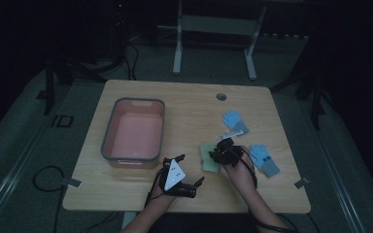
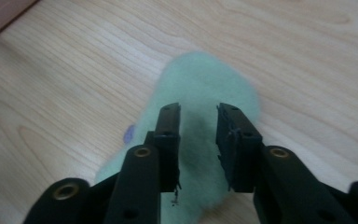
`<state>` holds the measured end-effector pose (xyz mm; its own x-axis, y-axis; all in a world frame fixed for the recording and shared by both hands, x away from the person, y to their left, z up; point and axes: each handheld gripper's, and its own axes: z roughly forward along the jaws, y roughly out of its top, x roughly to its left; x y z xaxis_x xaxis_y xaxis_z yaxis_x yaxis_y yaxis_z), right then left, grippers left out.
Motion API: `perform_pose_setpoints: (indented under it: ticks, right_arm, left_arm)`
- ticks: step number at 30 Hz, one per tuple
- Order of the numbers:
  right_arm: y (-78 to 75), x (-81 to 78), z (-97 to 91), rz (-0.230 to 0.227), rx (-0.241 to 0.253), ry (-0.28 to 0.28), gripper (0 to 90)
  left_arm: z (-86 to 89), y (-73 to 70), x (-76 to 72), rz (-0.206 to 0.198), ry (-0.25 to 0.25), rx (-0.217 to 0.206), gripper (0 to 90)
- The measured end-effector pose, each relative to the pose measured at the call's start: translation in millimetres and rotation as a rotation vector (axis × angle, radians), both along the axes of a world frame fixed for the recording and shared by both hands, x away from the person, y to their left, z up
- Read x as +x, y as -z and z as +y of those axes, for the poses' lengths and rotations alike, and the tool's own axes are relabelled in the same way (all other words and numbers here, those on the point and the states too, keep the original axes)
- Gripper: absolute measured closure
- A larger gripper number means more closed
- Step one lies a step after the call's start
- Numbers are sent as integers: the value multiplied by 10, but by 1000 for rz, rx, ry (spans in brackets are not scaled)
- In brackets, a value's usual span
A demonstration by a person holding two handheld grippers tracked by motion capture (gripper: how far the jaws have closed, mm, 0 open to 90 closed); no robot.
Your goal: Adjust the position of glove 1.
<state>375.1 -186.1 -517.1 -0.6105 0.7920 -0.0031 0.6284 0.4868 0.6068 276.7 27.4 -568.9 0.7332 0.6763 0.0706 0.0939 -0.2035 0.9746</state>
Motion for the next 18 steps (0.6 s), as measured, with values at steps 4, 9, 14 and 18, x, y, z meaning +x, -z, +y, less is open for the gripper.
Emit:
perform_pose_setpoints:
  ticks: [4, 9, 14, 18]
  right_arm:
    - [-95, -5, -123, -4, 4, -23, 690]
    - [-167, -53, -321, -25, -8, -50, 709]
    - [-220, -157, -567, -42, 6, -75, 730]
    - [-226, -264, -781, -54, -9, -89, 738]
  left_arm:
    - [-1, -1, 3, 3, -1, 2, 16]
    - [-2, -1, 3, 2, -1, 1, 16]
    - [-3, -1, 4, 3, -2, 2, 16]
    - [5, -1, 8, 8, -3, -6, 16]
